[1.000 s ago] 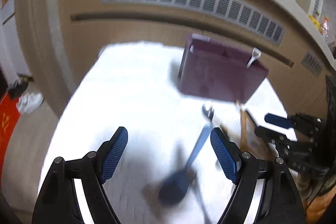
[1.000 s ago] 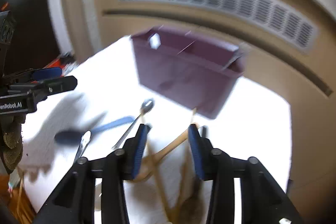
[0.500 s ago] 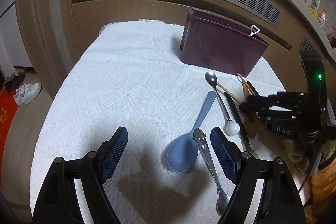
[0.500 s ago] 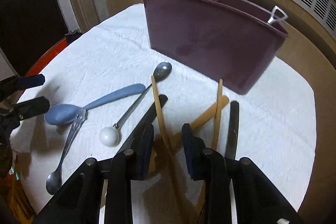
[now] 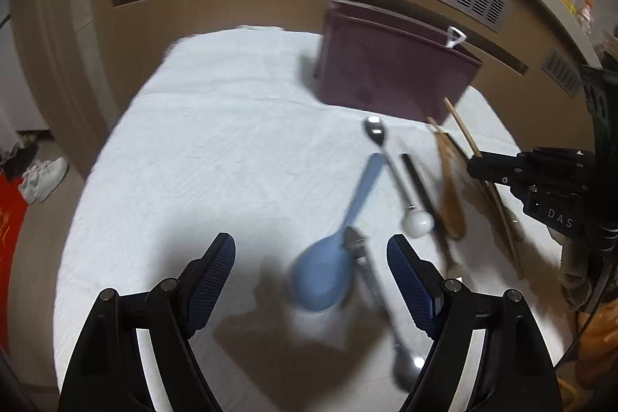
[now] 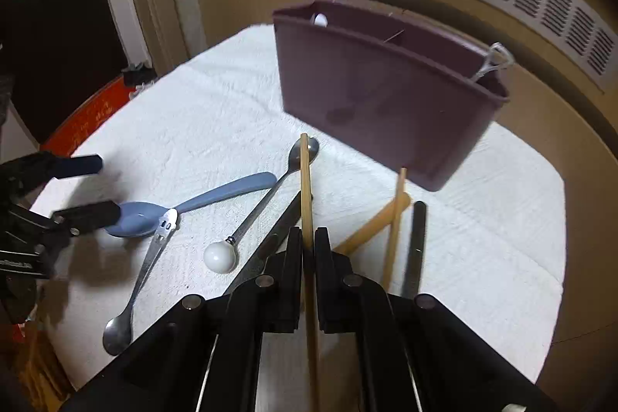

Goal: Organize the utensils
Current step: 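Grasp the white-ball spoon with the left tool while the right tool grasps a wooden chopstick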

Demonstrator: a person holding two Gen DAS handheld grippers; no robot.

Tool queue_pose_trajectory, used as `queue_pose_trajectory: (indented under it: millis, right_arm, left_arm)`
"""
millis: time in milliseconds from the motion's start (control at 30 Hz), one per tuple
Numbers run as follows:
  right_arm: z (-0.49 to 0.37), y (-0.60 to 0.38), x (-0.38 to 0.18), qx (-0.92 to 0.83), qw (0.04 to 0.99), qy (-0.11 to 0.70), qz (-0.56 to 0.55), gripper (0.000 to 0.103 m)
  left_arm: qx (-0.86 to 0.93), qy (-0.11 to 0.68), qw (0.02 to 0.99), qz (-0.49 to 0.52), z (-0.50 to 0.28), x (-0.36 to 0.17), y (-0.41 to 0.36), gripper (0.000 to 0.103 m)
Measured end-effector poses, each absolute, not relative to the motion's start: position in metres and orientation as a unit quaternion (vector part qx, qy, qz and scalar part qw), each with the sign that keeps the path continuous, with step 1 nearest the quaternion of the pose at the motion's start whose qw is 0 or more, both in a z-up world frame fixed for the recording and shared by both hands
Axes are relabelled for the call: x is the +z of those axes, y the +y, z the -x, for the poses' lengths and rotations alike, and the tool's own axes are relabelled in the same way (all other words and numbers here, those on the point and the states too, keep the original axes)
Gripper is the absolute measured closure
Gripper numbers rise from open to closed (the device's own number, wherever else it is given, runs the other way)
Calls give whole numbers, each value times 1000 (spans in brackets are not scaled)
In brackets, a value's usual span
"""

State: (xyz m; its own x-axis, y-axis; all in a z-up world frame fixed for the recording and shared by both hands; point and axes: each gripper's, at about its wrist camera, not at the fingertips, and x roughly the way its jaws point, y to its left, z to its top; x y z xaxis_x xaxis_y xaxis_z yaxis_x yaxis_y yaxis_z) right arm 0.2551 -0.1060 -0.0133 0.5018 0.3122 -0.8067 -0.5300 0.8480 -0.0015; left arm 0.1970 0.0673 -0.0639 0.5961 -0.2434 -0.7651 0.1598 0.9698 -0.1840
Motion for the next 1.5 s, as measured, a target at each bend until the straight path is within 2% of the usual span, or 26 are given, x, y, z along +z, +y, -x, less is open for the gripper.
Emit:
queue_pose_trajectory:
  millis: [33,67,100,133,200,233,300,433,600,867,933,1300,1500]
  right_arm:
    - [-253,-111,-10,245,859,432,122,97]
    - [-251,-116,-6,244,861,431,116,97]
    - [-248,-120,-3,244,863,429,111,97]
    - [-246,-124,-1,242,865,426,107,97]
    - [-244,-129,1,239,868,423,103,97]
    - [-243,-133,2,238,870,422,97,97]
    - [-243,-140,3,234,873,419,87,97]
    - [-242,-156,5,240,876,415,62,97]
    - [-237,-157,-7,249,870,420,65,97]
    - [-230,-161,-9,239,873,420,64,97]
    - [-229,-161,-9,237,873,422,64,96]
    - [-233,-154,-12,240,867,432,59,95]
    - [-256,-129,-20,246,858,444,80,89]
  left_arm:
    - [-124,435,891,43,-202,-62,59,23]
    - [-130,435,890,36,-207,-59,50,28]
    - [-134,434,890,27,-214,-57,40,40]
    - [-136,436,889,18,-222,-55,32,47]
    - [-131,459,879,7,-239,-56,15,76]
    - [-134,471,872,8,-243,-58,9,79]
    - [-152,492,857,6,-242,-61,-3,79]
    - [-178,487,854,-32,-215,-69,-22,78]
    - [-159,496,853,-14,-215,-86,-25,78]
    - [-114,472,874,-17,-223,-90,-31,78]
    - [-111,462,880,-20,-219,-89,-30,80]
    - [-104,331,937,-30,-176,-16,2,81]
    - [-93,313,945,-8,-183,-2,25,81]
